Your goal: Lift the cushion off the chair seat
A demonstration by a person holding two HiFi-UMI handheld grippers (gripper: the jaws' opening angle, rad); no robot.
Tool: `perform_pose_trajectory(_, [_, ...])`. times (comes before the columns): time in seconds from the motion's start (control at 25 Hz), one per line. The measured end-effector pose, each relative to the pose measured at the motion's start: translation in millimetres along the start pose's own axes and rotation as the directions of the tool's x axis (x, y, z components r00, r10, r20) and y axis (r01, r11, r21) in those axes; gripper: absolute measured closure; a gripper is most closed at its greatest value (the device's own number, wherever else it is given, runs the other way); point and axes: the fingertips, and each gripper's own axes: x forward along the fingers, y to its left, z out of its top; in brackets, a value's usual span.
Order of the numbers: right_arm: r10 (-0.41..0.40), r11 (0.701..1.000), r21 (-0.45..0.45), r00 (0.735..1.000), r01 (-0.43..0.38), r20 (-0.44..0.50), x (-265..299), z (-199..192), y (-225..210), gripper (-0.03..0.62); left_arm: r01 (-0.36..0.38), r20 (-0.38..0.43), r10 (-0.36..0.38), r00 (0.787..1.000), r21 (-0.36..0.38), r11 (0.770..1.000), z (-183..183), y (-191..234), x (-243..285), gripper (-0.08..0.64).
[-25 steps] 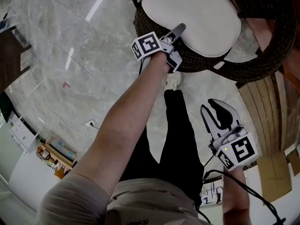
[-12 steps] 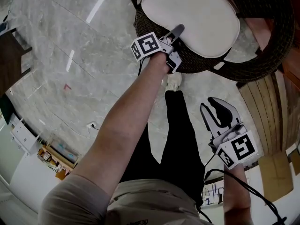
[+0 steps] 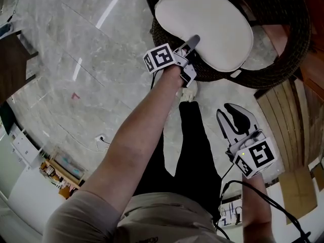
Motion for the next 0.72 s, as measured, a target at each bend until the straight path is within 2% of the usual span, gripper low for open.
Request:
perform_pose_trajectory(0.36, [0.004,0.999,-0.042,1.000,-0.003,0.025,-6.9,21.8,28.3,0.486,0.025,-0.011,-0.025,1.000,0.020,0.999,-3.0,-34.9,-53.6,0.482])
perform_pose_trajectory(0.72, [-0.002,0.994,-0.107,0.999,0.007,0.045,-9.4,34.7,79.2,0.495,0.069,-0.016,-0.068,0.998,0.042,0.997,-3.4,-71.5,-150.7,0.483])
